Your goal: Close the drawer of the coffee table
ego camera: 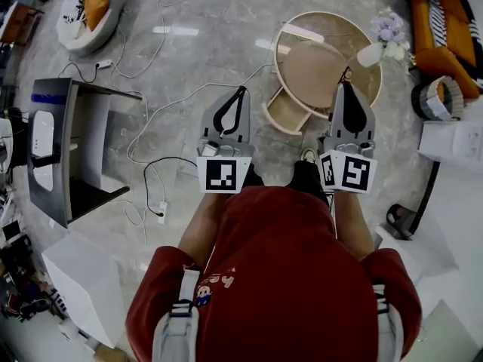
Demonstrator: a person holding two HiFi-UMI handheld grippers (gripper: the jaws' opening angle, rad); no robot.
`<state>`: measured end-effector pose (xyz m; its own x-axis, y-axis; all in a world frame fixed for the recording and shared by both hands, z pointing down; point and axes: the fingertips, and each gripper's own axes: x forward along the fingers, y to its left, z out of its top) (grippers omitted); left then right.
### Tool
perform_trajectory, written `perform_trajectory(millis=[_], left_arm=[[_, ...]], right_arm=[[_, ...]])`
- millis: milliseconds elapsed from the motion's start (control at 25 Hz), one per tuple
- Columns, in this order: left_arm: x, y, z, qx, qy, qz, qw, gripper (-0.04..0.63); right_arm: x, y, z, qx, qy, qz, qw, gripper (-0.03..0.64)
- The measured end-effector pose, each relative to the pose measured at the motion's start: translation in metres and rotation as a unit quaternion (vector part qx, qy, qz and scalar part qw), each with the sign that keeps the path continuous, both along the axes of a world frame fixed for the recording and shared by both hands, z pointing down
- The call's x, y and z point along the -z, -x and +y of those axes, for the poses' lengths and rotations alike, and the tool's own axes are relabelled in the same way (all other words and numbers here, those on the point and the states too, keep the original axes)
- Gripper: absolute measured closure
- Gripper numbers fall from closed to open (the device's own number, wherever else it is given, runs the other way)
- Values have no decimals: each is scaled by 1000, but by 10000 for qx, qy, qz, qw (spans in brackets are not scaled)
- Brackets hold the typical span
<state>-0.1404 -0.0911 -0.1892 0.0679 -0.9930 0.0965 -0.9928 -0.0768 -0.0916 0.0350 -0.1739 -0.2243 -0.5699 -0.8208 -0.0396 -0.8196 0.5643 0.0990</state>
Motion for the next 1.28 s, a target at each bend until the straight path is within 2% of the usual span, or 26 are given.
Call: perform_trajectory(millis=[120,240,360,480,560,720,760,880,1080,1280], left_arm=[[-14,-22,-7,368,86,-193,9991,583],[-18,-54,-14,598,-123,-593,9964,583],[-44,-78,-9,1099,443,-555,9914,583],[-52,-93,-6,1510,339,-548,9864,583],[-56,-102,-3,1644,193,-575,9845,583],[-96,-108,15,1803,785,-298,9800,583],[-104,-104,20,1813,802,-295,9797,583],[-123,-93,31,1714,395,-512,9831,583],[-210,-73,52,1674,407,-486,9838,583],[-342,-73,68,1697,389,-139,9846,583]], right_arm=[[-4,-7,-21,512,-67,57,9986,589],[-16,-21,-42,1034,-43,64,9946,589],[-28,-38,-55,1494,-118,78,9887,589],[-43,-46,-57,1816,-135,109,9832,589],[-58,-49,-55,2001,-2,124,9797,589],[-94,-48,-39,2256,286,238,9735,589],[-106,-43,-33,2305,368,277,9720,589],[-147,-26,-10,2405,599,324,9683,589],[-235,-3,22,2579,518,366,9641,589],[-366,-2,44,2491,788,514,9639,589]])
